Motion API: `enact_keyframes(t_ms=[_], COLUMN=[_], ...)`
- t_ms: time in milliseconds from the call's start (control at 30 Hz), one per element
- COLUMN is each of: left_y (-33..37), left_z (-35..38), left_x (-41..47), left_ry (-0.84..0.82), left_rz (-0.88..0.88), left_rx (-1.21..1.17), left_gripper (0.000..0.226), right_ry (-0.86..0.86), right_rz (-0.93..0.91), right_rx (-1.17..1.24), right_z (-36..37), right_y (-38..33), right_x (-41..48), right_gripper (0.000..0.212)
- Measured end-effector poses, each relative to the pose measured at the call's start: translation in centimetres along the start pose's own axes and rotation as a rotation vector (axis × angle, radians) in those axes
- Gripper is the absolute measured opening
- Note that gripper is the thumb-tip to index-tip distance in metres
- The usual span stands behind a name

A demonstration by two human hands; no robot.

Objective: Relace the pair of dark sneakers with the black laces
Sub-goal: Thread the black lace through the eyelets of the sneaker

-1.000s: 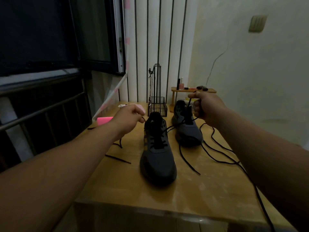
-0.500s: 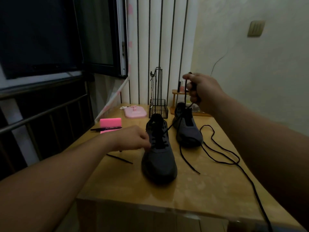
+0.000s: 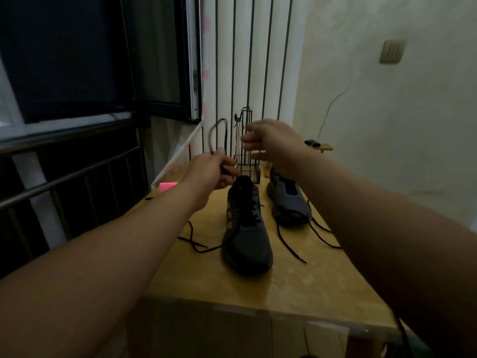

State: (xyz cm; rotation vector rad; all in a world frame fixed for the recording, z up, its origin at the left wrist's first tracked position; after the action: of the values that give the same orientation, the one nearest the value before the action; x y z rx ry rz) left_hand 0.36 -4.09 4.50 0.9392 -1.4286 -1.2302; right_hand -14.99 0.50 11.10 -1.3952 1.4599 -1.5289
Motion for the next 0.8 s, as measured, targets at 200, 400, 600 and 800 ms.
enact_keyframes(t_ms=[200,400,600,800], left_y=[-5.0,-9.9,-6.3,0.4], left_z=[-3.4,-4.5,-2.6,4.9], left_x=[1.4,2.5,4.0,1.1], left_ry=[0.247,0.354,0.051,-0.544], left_rz=[-0.27,-0.376,-0.096,0.283], left_rx=[-0.198,-0.323,-0.118,0.633], left_gripper=[0.024,0.016,0.024,0.03], right_ry=[-0.061,-0.105,0.185,-0.224], right_rz=[0.227,0.378,-0.023,0.227], right_rx=[-0.458,-0.2,-0.409,-0.044], right_z=[-1.4,-1.3,-1.4,-0.7], right_y=[10.7,15.9,13.7,4.8], right_x=[-3.2,-5.8,-4.2,0.8], right_gripper=[0.023,0.05,0.038,0.045])
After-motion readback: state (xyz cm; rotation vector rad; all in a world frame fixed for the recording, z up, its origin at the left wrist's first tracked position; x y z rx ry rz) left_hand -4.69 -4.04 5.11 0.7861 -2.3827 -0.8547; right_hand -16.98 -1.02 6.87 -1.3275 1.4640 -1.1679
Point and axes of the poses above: each hand's wrist, its own x-axis towards the middle knuckle, its own z-axis out of the palm, y = z × x, the point moved 2 cm from there along x, towards the middle knuckle, and after that the axes turned 6 degrees about y, right-handed, at the moved point
